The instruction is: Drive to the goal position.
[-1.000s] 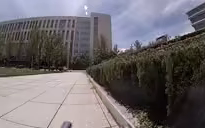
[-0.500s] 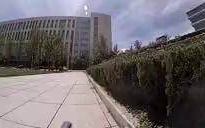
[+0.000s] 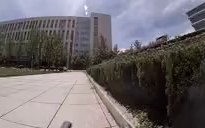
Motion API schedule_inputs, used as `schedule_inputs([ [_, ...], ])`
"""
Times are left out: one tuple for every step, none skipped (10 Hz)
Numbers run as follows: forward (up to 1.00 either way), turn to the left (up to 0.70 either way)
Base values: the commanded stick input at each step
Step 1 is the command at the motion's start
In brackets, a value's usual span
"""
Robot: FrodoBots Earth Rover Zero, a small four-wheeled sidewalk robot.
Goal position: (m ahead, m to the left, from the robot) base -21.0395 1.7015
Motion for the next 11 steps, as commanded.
schedule_inputs([
  [0.10, 0.00],
  [0.10, 0.00],
  [0.10, 0.00],
  [0.10, 0.00],
  [0.10, 0.00],
  [0.10, 0.00],
  [0.10, 0.00],
  [0.10, 0.00],
  [0.10, 0.00],
  [0.10, 0.00],
  [0.10, 0.00],
])
